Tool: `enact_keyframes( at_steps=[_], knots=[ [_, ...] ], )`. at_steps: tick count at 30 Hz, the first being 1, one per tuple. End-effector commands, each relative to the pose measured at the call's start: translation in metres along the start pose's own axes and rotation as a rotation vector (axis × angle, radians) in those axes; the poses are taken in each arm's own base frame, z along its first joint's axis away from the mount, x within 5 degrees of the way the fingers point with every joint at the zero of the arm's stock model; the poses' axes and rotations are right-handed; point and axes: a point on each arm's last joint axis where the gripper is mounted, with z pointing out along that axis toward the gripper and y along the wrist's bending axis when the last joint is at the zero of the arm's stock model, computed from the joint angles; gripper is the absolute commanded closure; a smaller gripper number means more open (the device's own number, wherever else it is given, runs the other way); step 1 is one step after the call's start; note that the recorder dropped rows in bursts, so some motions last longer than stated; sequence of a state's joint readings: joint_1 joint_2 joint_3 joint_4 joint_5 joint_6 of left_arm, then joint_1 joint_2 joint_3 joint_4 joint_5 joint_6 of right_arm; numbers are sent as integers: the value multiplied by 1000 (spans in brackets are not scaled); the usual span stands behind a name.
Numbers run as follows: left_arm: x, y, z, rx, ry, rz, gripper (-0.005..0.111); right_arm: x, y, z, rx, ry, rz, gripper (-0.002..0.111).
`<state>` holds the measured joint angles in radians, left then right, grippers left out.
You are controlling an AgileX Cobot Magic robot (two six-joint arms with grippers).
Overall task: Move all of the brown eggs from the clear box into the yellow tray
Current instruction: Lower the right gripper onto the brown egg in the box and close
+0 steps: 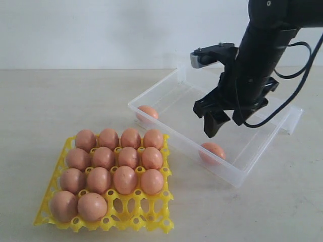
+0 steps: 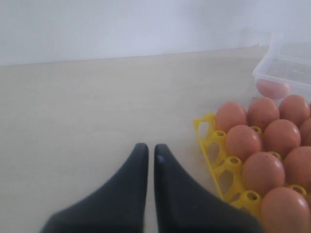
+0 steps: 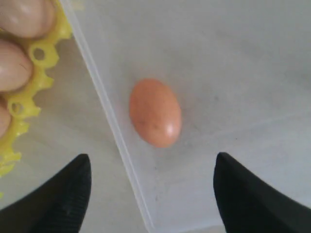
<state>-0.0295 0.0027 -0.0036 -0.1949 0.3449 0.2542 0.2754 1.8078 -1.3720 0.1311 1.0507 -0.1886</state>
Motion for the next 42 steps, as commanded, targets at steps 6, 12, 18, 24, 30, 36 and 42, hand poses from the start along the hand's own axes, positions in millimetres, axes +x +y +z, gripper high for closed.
enact_keyframes(
  at_steps=[6,12,18,24,30,36,42],
  knots=[
    [1,0,0,3,-3,4,103,-19,-8,21,10,-65,-146,46],
    [1,0,0,3,-3,4,103,-22,-14,34,52,-58,-179,46],
    [1,0,0,3,-3,4,103,-21,-15,51,35,-9,-163,46],
    [1,0,0,3,-3,4,103,-21,-12,59,-20,-3,-142,46],
    [1,0,0,3,-3,4,103,-19,-13,77,-38,54,-133,46],
    [1,0,0,3,-3,4,103,-18,-15,91,-42,80,-128,46],
    [1,0,0,3,-3,4,103,-17,-15,98,-47,102,-126,67]
  ],
)
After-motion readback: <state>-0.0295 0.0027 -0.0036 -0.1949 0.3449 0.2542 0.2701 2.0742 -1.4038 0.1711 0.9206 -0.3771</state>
